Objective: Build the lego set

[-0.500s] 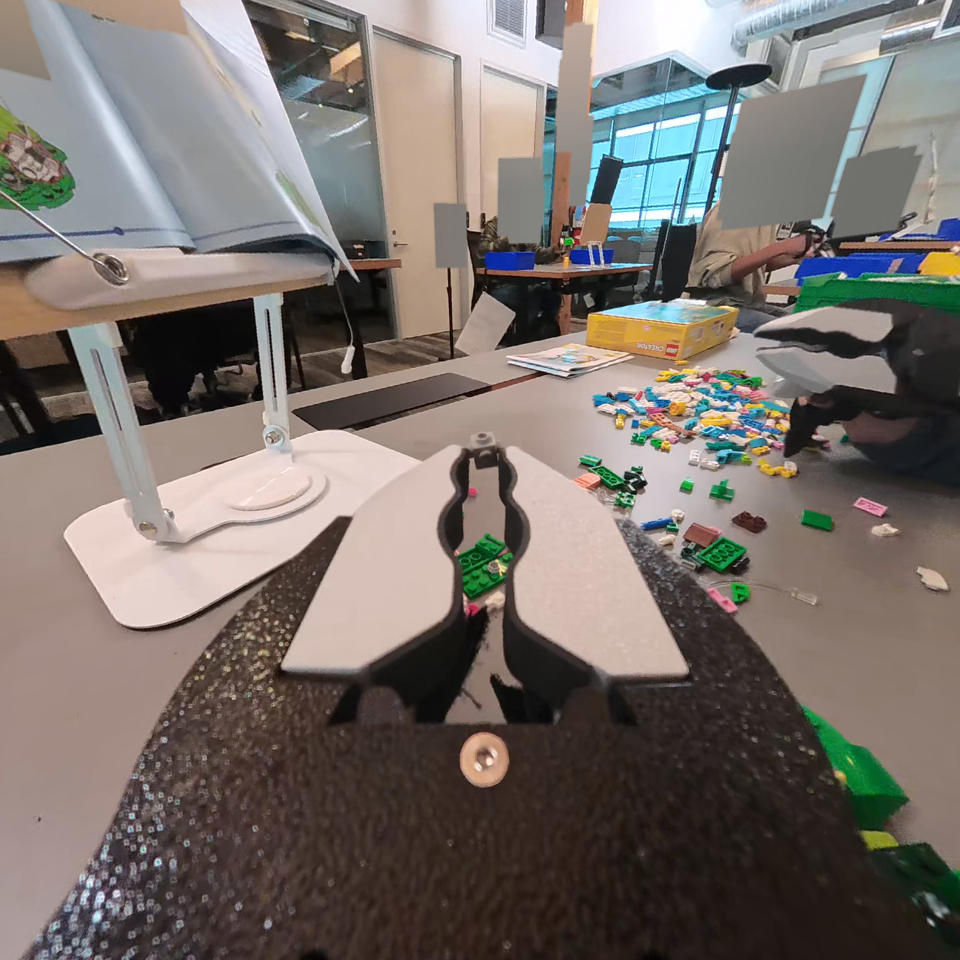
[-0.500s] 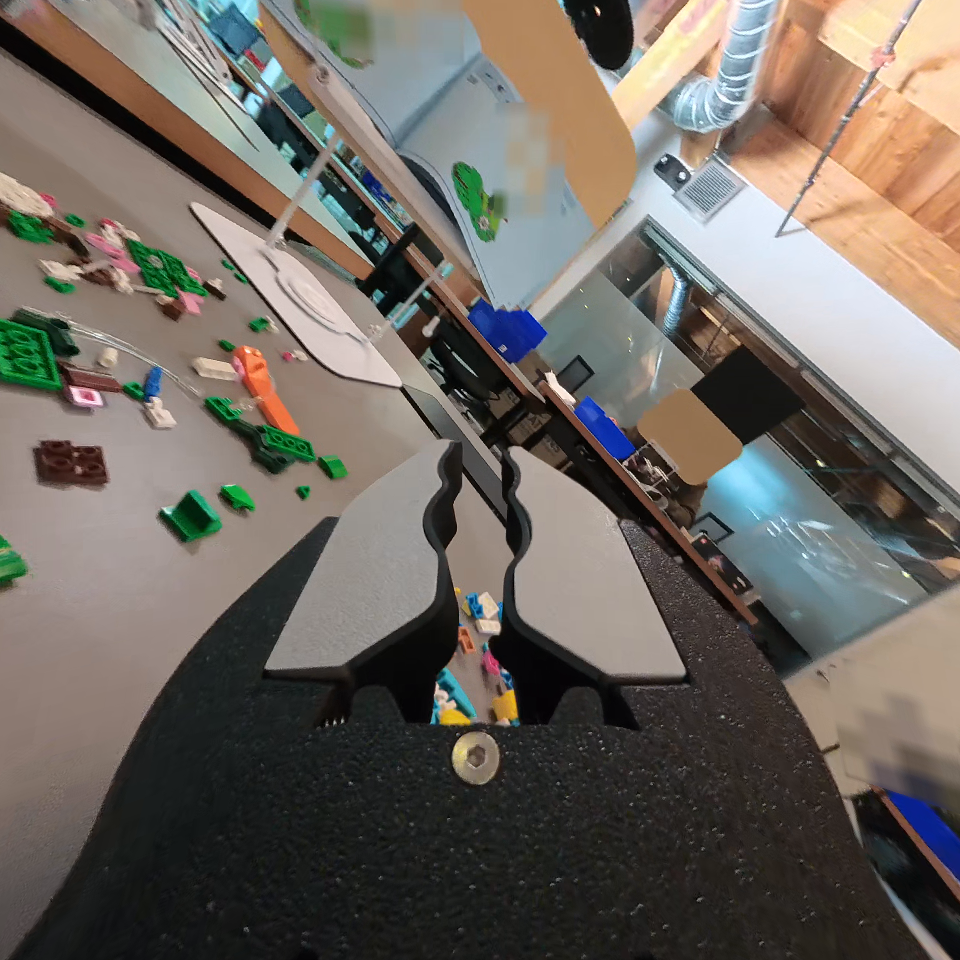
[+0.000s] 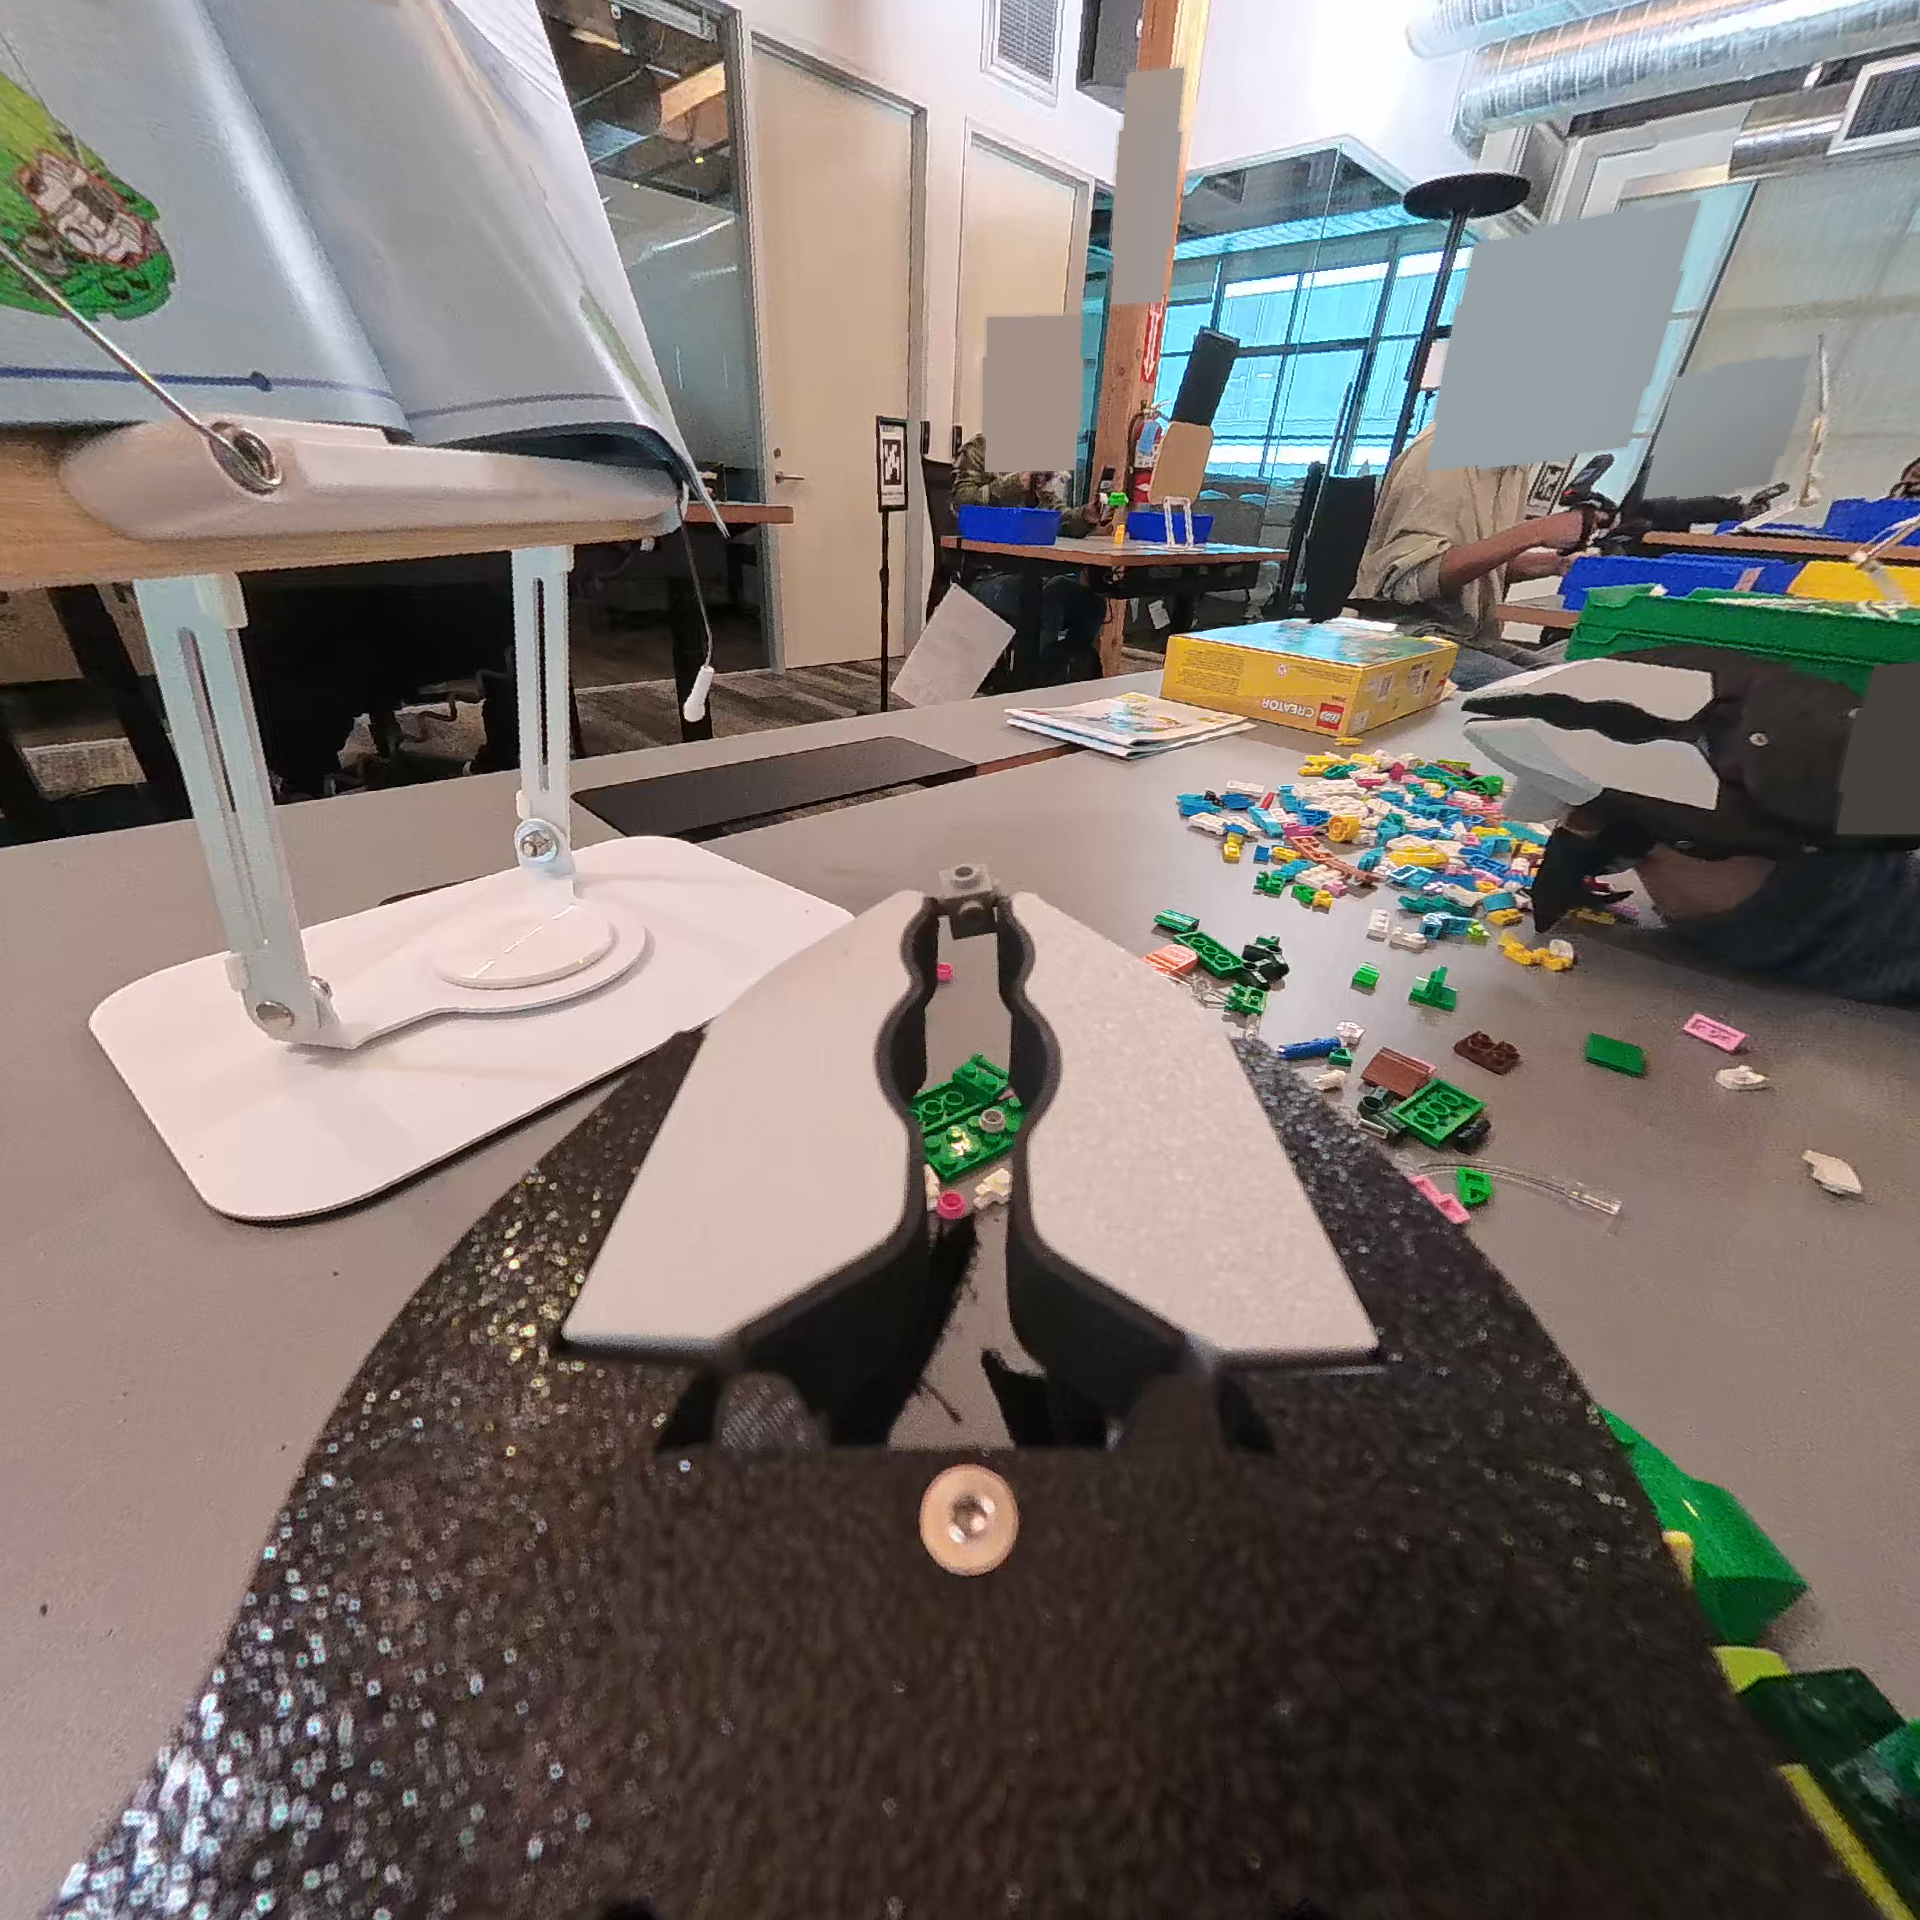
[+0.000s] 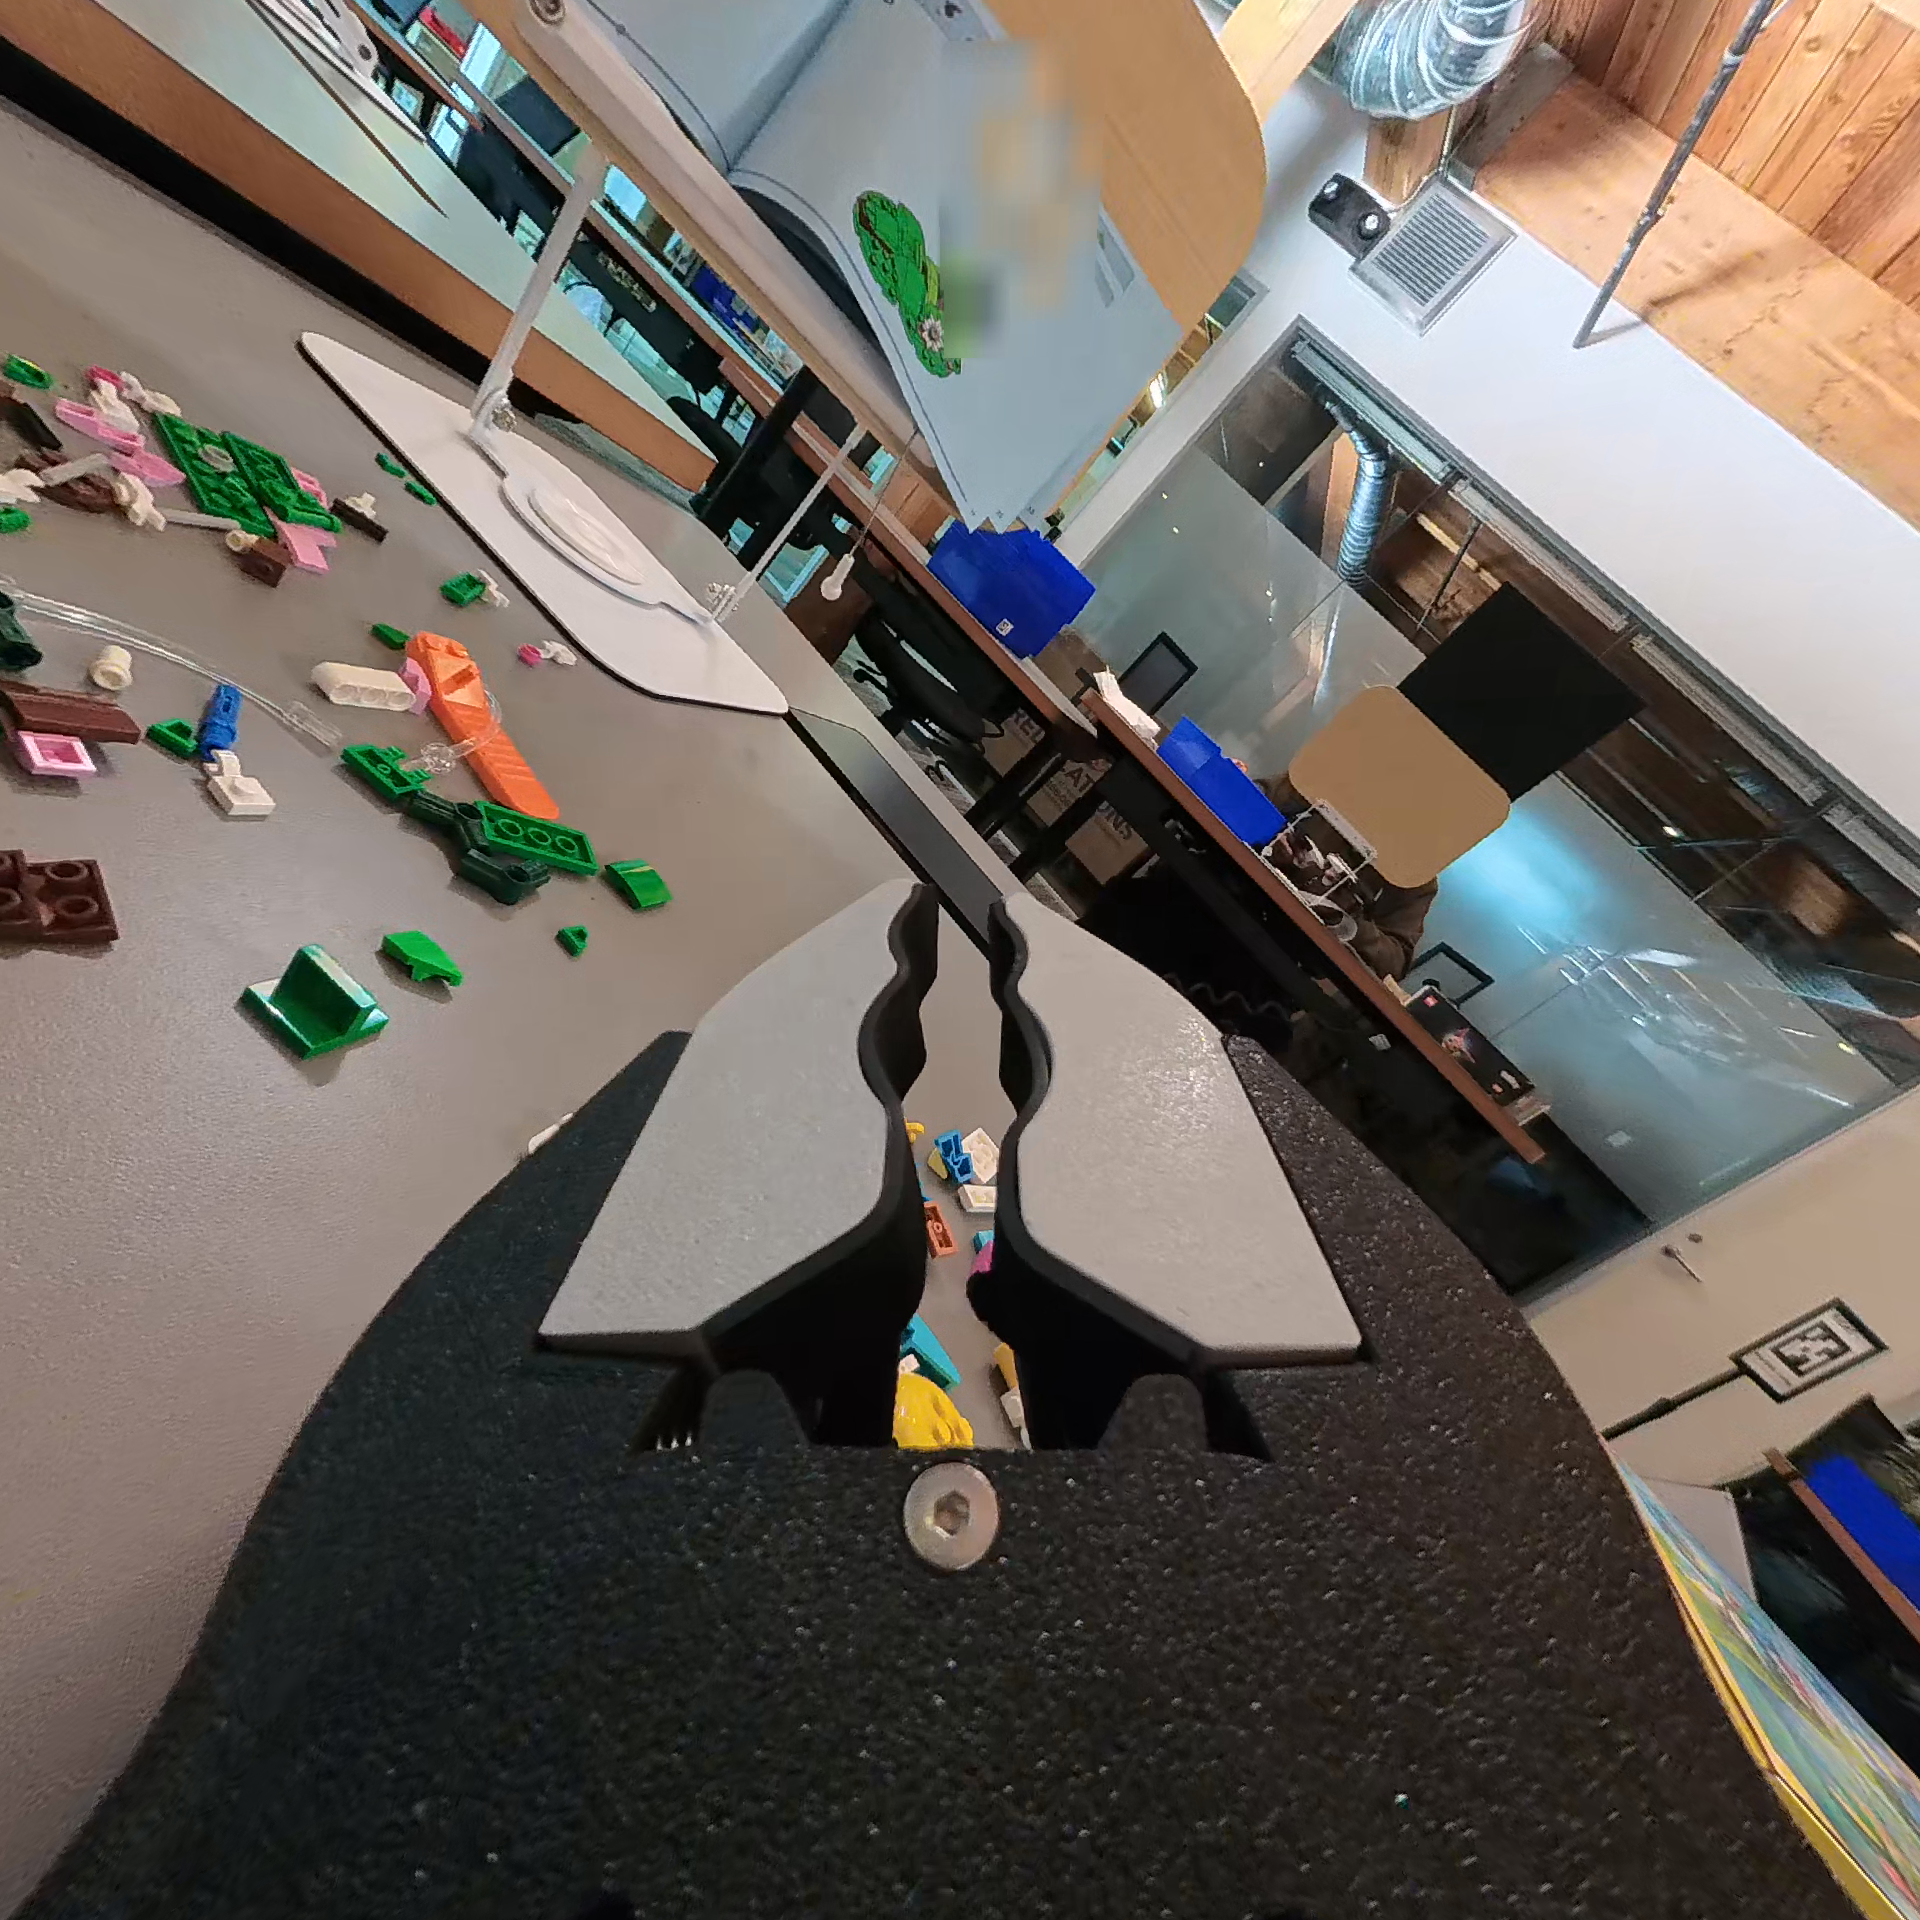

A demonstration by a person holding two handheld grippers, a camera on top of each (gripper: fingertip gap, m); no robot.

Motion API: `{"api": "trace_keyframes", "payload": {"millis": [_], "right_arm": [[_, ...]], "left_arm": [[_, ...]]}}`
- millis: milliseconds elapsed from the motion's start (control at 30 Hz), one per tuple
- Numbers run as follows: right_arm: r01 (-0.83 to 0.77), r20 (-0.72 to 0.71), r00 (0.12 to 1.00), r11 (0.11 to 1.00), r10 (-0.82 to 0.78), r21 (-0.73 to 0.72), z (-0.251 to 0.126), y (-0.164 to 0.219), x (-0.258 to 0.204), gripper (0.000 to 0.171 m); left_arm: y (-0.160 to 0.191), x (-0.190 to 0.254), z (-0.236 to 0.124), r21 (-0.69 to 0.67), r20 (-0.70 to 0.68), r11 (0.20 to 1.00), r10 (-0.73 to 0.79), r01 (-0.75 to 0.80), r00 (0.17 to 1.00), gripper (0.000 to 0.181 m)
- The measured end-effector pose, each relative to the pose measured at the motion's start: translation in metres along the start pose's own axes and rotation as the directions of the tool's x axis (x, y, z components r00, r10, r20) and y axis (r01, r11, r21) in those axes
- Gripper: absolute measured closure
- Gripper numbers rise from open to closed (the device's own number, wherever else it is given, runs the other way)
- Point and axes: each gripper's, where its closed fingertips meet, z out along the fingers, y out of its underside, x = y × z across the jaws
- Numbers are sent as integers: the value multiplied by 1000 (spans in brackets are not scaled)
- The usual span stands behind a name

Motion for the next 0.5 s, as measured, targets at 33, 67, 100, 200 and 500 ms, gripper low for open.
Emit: {"api": "trace_keyframes", "payload": {"millis": [33, 67, 100, 200, 500], "right_arm": [[2, 1, 1000, 1000, -2, 0, 0, 0, 0, 163], [4, 2, 1000, 1000, -4, -1, 0, 0, -1, 163], [6, 3, 1000, 1000, -6, -1, 0, 0, -1, 163], [12, 6, 1000, 1000, -12, -2, 0, 0, -2, 163], [20, 15, 1000, 1000, -20, -7, 0, 1, -3, 164]], "left_arm": [[0, 0, 0, -1, -1, 1000, 0, 0, 1000, 171], [0, 0, 0, -3, -2, 1000, -2, 2, 1000, 171], [1, 0, 0, -5, -2, 1000, -3, 3, 1000, 171], [1, 0, 0, -6, -2, 1000, -3, 3, 1000, 171], [1, 0, 0, -8, -5, 1000, -11, 11, 1000, 171]]}}
